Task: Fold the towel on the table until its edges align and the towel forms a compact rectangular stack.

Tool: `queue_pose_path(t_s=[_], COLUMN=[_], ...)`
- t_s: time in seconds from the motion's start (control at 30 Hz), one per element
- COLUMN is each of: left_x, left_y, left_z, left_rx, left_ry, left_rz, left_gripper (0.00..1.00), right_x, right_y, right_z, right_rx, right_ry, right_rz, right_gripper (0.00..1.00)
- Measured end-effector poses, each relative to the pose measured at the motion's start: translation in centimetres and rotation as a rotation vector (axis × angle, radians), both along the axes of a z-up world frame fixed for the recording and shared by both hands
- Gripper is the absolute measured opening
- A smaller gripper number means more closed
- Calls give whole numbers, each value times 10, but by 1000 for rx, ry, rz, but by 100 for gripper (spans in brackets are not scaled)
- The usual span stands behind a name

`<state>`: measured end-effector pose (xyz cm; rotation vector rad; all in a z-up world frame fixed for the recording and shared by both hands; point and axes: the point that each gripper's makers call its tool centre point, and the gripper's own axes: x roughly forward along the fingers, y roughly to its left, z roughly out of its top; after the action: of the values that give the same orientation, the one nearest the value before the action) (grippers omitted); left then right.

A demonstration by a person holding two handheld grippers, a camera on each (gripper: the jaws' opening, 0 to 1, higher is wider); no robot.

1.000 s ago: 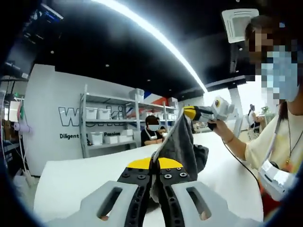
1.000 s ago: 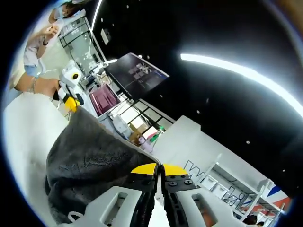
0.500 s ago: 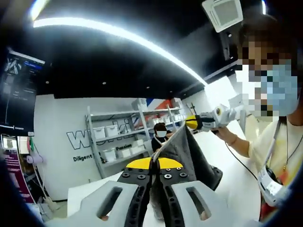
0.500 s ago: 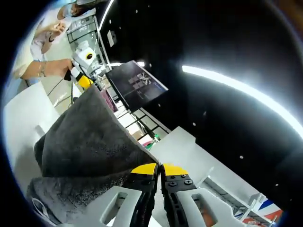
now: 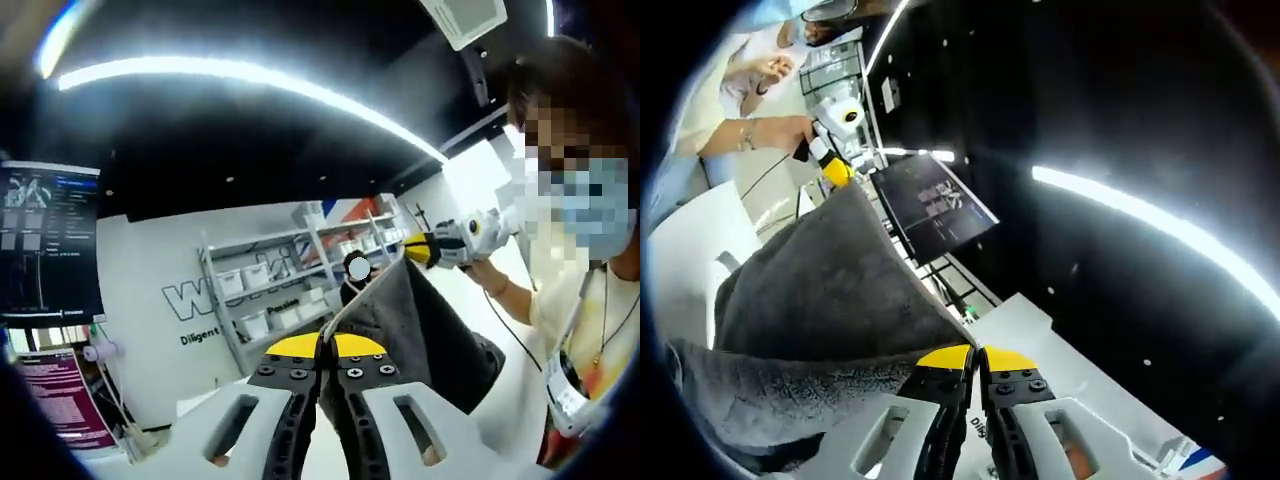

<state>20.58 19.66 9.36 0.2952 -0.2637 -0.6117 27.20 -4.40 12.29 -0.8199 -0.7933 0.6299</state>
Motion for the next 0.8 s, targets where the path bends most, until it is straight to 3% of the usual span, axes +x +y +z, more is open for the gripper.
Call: queue_pose_path(t_s=[0.13, 0.4, 0.53, 0.8], left_x=[6, 27, 52, 91], left_y=[12, 27, 35, 44], left_z=[-12, -46, -71, -108], left_rx=[5, 36, 39, 25], left_ry=[44, 147, 216, 294], left_rz=[53, 127, 149, 163], left_gripper=[2, 2, 2, 2], right_x=[13, 59, 82, 111], right_y=[12, 34, 40, 43], right_z=[-17, -64, -85, -113], right_rx=[-38, -99, -121, -169], right_ry=[43, 184, 228, 273], right_rz=[14, 31, 18, -23], right_gripper=[0, 0, 0, 0])
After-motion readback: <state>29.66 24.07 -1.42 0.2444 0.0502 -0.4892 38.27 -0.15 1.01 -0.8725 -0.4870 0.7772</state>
